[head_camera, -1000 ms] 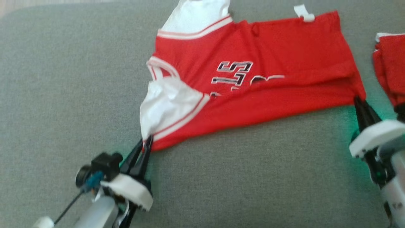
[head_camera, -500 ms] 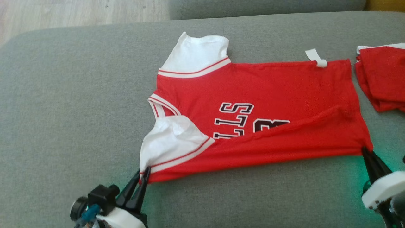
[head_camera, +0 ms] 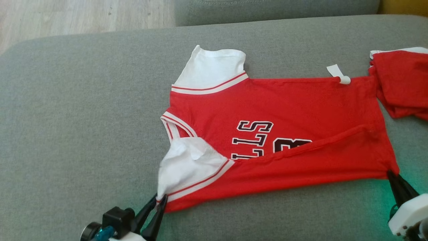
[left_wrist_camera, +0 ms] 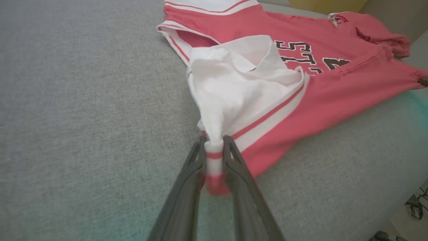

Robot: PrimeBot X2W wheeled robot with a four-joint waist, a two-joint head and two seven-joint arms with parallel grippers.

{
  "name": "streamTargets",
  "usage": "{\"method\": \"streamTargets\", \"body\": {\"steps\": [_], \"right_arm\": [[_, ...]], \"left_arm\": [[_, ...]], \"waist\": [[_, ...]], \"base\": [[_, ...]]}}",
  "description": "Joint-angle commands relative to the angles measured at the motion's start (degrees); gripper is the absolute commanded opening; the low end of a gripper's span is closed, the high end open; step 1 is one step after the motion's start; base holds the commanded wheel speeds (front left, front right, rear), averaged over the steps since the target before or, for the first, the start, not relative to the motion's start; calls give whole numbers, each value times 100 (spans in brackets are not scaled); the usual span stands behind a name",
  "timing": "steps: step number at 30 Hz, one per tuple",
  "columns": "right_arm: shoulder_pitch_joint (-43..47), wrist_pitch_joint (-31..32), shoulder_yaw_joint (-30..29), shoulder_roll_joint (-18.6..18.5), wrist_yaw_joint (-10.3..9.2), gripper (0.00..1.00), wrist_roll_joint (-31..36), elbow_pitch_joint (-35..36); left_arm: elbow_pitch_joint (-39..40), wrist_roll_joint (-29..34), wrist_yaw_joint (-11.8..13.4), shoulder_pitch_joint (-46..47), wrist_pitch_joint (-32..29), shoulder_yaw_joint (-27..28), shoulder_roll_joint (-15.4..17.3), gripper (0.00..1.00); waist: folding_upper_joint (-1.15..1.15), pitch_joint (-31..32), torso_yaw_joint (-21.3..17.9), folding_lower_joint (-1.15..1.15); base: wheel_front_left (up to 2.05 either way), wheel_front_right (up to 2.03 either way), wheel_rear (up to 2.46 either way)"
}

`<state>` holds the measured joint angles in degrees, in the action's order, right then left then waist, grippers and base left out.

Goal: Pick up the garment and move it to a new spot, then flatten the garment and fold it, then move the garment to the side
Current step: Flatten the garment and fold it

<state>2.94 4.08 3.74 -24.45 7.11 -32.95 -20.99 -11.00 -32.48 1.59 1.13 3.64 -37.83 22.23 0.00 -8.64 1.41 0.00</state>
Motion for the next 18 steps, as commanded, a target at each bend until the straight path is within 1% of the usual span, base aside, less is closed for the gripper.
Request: {"method": "streamTargets", "body": {"steps": [1,2,3,4,5,6,8,11,15,17,18], "right_arm": [[53,17,-45,-178,37,24,74,160],[66,39,-78,-164,37,35,99,173],[74,50,-117,-151,37,45,133,181],[77,64,-148,-134,37,100,163,194],[79,78,-176,-121,37,100,192,216],[80,73,-218,-113,37,100,237,248],[79,46,-302,-90,37,100,312,327],[57,-20,-376,-61,37,100,395,517],[37,-96,-451,14,37,100,453,766],[22,-75,-455,64,37,100,494,890],[22,-75,-455,64,37,100,494,890]], "left_arm": [[74,-50,28,117,66,155,128,31],[41,-51,12,129,59,137,121,33],[7,-52,-1,147,50,122,112,43],[-29,-55,-14,173,42,113,104,58],[-60,-51,-27,202,36,101,98,85],[-74,-32,-29,238,47,93,93,100],[-79,-10,-20,290,68,92,88,100],[7,29,-36,414,70,122,166,100],[286,102,-136,911,-169,231,421,100],[423,159,-269,1338,-391,286,598,100],[423,159,-269,1338,-391,286,598,100]], "waist": [[0,18,1,0],[0,26,-1,0],[0,33,-3,0],[0,38,-7,0],[0,44,-11,0],[0,51,-15,0],[0,61,-34,0],[0,48,-85,0],[0,-44,-127,0],[0,-145,-166,0],[0,-145,-166,0]], "base": [[0,0,0],[0,0,0],[0,0,0],[0,0,0],[0,0,0],[0,0,0],[0,0,0],[0,0,0],[0,0,0],[0,0,0],[0,0,0]]}}
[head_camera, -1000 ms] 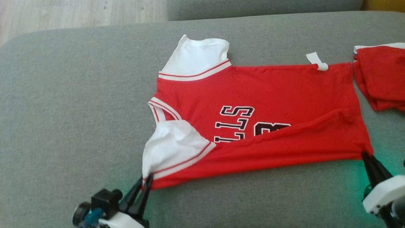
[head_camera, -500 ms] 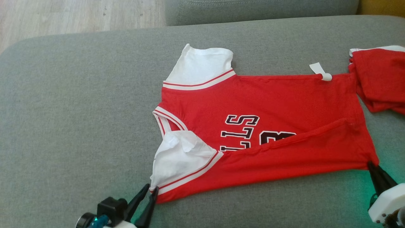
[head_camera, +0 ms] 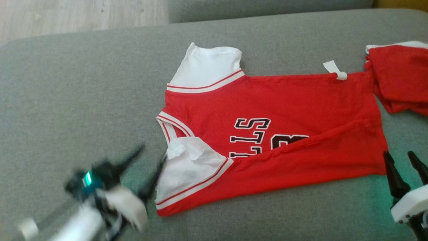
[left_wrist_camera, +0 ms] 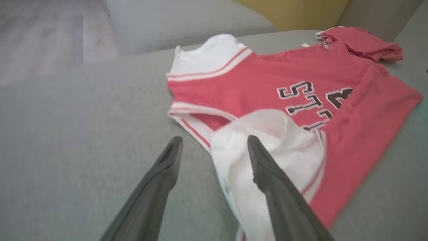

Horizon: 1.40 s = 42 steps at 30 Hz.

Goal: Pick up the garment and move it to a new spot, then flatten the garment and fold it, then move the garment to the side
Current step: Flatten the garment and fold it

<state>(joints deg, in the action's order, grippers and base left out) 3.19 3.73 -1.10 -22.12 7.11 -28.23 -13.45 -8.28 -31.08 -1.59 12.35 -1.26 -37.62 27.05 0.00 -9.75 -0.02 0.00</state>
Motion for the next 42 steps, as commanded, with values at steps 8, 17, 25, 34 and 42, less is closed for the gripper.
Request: {"method": "streamTargets", "body": {"steps": [8,17,25,34,42], "right_arm": [[-332,7,130,-128,37,100,125,591],[-787,-32,319,-86,37,100,131,692],[-1045,-163,517,23,37,100,120,650],[-1213,-362,763,154,37,100,66,430],[-1326,-595,904,235,37,100,-3,151]], "left_arm": [[34,-344,-510,2575,-1359,418,561,100],[-961,-1458,-587,4530,-2519,-88,482,100],[-1824,-1860,-589,5431,-2611,-774,651,100],[-2596,-1835,-589,5905,-2936,-1219,1003,100],[-2962,-2062,-590,6046,-3275,-1441,1118,82]], "waist": [[0,-816,-302,0],[0,-1624,-755,0],[0,-2043,-1257,0],[0,-2220,-1758,0],[0,-2294,-2050,0]], "base": [[0,0,0],[0,0,0],[0,0,0],[0,0,0],[0,0,0]]}}
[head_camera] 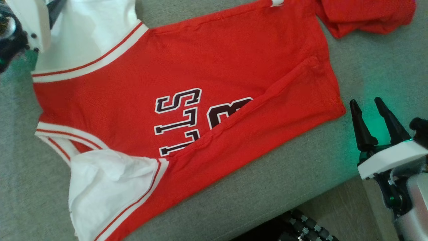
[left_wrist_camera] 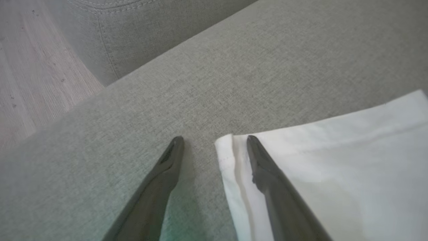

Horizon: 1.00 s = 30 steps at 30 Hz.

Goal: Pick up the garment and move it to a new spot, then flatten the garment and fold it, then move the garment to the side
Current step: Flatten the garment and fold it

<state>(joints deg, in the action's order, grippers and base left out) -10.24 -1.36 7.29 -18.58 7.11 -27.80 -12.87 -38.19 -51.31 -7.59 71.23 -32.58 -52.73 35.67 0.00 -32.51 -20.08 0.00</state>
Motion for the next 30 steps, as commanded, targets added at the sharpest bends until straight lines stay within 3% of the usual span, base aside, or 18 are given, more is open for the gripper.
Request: {"method": "streamTargets", "body": {"steps": [1,2,3,4,7,12,20,30], "right_arm": [[7,-107,72,-117,37,100,-54,67],[7,-107,72,-117,37,100,-54,67],[-3,-128,70,-115,37,100,-61,43],[-11,-148,67,-115,37,100,-67,23],[-38,-191,35,-150,37,100,-92,-17],[-140,-136,100,-224,37,100,-284,244],[-981,805,482,-541,37,100,-524,632],[-2748,1737,638,-496,37,100,-60,-1114]], "left_arm": [[21,-90,10,157,-227,34,275,49],[21,-90,10,157,-227,34,275,49],[19,-160,10,148,-318,9,289,18],[17,-252,10,132,-424,-5,301,0],[99,-512,10,121,-618,-6,339,0],[498,-515,10,112,-145,-100,342,0],[1181,-414,10,102,787,-519,484,0],[1449,-476,10,359,1476,-960,497,0]], "waist": [[0,-19,-61,0],[0,-19,-61,0],[0,-17,-77,0],[0,-10,-88,0],[0,30,-63,0],[0,151,149,0],[0,473,690,0],[0,472,1316,0]], "base": [[0,0,0],[0,0,0],[0,0,0],[0,0,0],[0,0,0],[0,0,0],[0,0,0],[0,0,0]]}}
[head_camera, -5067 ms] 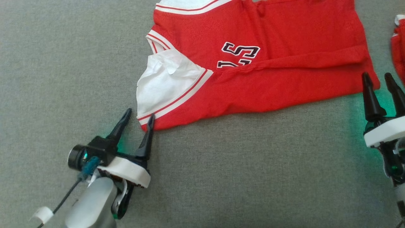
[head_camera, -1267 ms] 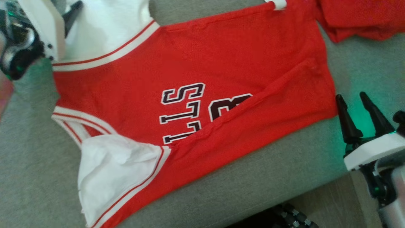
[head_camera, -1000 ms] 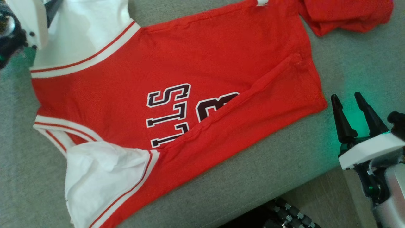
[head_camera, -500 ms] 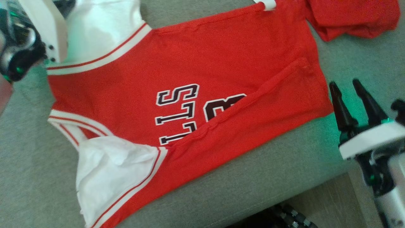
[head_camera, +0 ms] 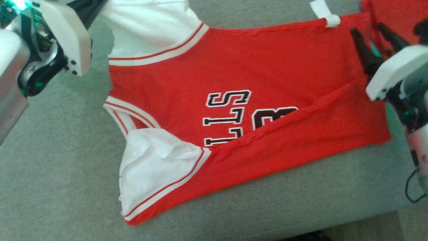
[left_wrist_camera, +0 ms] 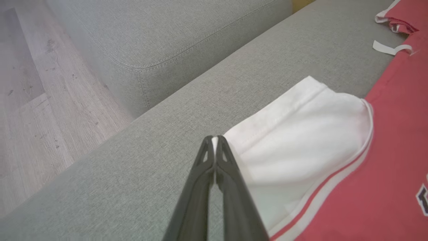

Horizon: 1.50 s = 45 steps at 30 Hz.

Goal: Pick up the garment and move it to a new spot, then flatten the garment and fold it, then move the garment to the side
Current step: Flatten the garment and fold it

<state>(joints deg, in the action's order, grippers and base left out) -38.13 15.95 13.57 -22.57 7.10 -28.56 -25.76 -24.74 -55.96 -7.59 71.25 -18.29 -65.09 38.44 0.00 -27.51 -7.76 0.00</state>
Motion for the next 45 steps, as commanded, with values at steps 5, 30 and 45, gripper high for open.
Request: {"method": "streamTargets", "body": {"steps": [5,30,45], "right_arm": [[-434,78,-49,12,39,100,269,-609],[-1346,-472,371,-82,39,0,188,-1598],[-1701,-1167,24,-271,39,0,107,-1655]], "left_arm": [[97,-90,10,501,260,74,201,0],[-328,-379,10,861,897,-622,119,0],[-1021,25,10,932,2548,-668,-173,0]], "waist": [[0,-95,210,0],[0,-175,380,0],[0,52,793,0]], "base": [[0,0,0],[0,0,0],[0,0,0]]}}
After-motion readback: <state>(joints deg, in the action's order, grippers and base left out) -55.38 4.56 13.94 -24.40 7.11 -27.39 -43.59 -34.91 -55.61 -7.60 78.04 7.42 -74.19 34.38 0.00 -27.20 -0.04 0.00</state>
